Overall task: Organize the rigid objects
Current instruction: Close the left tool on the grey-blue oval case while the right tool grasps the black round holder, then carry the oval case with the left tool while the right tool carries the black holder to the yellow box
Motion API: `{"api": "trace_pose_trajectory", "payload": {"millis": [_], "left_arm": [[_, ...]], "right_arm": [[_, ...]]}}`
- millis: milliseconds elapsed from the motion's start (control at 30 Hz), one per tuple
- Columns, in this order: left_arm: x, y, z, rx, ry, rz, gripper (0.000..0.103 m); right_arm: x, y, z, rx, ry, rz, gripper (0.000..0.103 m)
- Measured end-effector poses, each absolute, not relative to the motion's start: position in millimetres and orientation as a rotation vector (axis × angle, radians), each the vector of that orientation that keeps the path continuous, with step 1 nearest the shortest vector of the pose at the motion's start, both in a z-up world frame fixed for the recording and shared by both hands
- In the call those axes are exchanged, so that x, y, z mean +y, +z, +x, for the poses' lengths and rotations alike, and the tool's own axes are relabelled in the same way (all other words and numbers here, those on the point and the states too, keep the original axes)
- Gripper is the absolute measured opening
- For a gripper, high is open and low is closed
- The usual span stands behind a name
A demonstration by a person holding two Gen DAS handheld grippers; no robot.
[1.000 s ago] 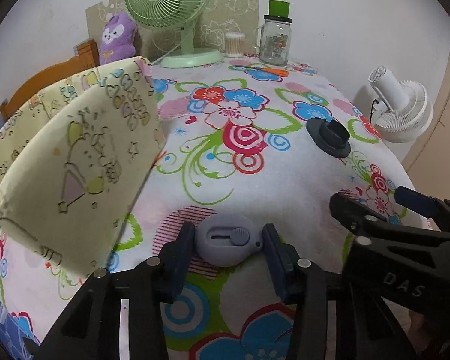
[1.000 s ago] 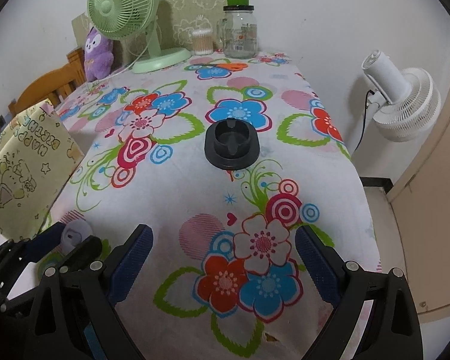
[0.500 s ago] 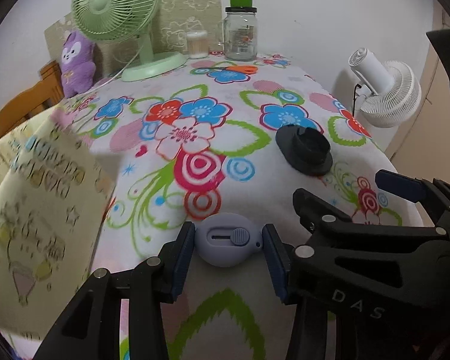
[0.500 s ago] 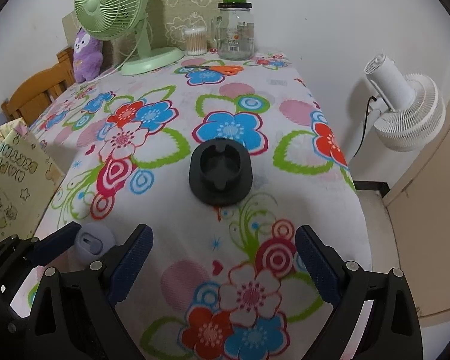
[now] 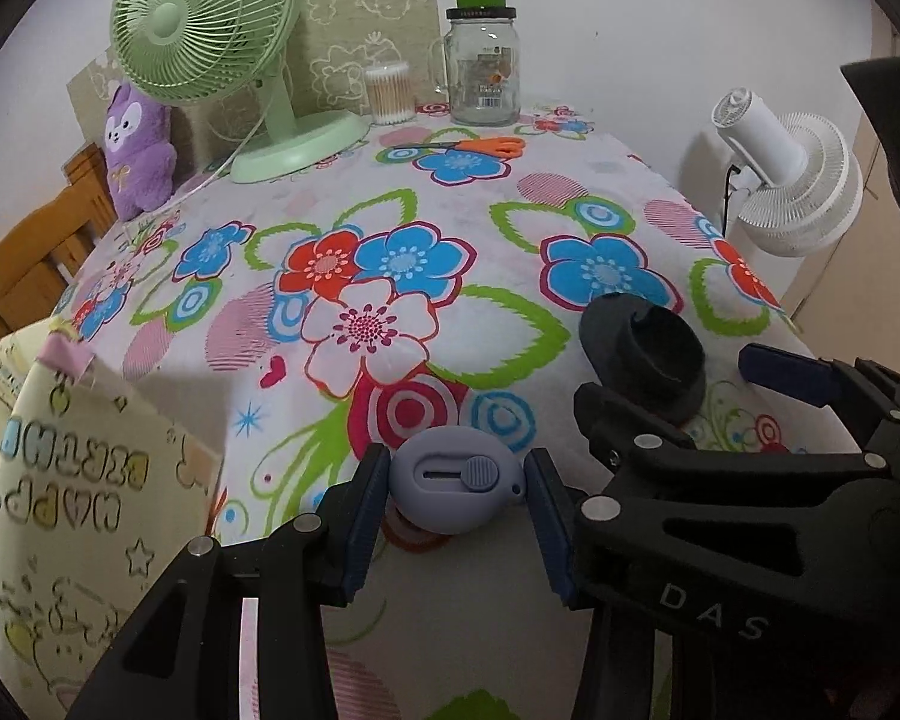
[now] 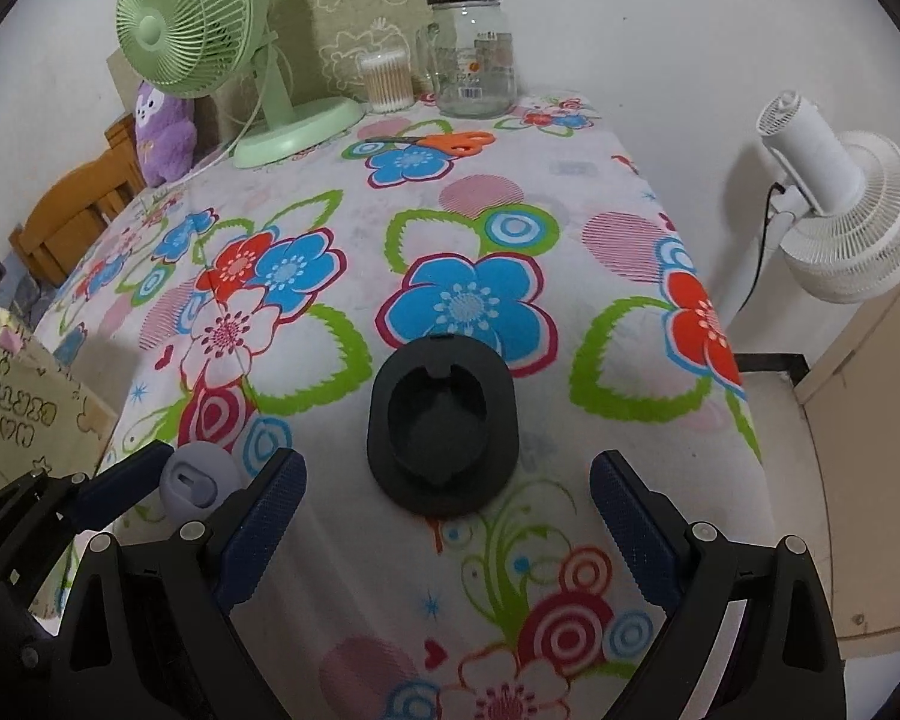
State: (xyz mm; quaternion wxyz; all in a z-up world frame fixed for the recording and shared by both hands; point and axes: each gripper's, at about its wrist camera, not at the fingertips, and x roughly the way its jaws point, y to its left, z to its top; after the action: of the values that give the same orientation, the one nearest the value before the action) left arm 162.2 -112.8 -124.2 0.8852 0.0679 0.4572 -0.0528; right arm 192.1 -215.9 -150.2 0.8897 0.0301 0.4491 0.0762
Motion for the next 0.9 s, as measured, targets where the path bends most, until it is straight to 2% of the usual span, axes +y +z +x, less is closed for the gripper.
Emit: {"api": "trace_pose_trajectory", "payload": {"millis": [133, 267, 333, 400, 433, 900], "left_arm": [[-114.8, -125.4, 167.5, 0.953, -0.120, 0.156, 0.047], [-115.5, -125.6, 171.2, 0.955, -0.125, 0.154, 0.047], [-115.2, -125.5, 172.0, 0.956, -0.128, 0.151, 0.047], [-115.8, -125.5, 171.4, 0.952, -0.128, 0.156, 0.047], [-115.5, -125.7, 170.9, 0.953, -0.128, 0.155, 0.047], [-110.9, -122.5, 144.7, 0.954, -0.132, 0.149, 0.047]], "right_arm": [[-212.9, -150.9, 200.8, 0.939, 0.160, 0.037, 0.097], [-209.4, -151.1, 207.3, 0.938, 0.172, 0.013, 0.088], [-207.0, -150.2, 207.4, 0.930, 0.189, 0.013, 0.081], [-204.9, -149.2, 205.6, 0.911, 0.179, -0.001, 0.060], [-203.7, -149.4, 204.9, 0.909, 0.167, -0.022, 0.058], [-200.9, -143.1, 175.7, 0.916, 0.174, -0.007, 0.058]]}}
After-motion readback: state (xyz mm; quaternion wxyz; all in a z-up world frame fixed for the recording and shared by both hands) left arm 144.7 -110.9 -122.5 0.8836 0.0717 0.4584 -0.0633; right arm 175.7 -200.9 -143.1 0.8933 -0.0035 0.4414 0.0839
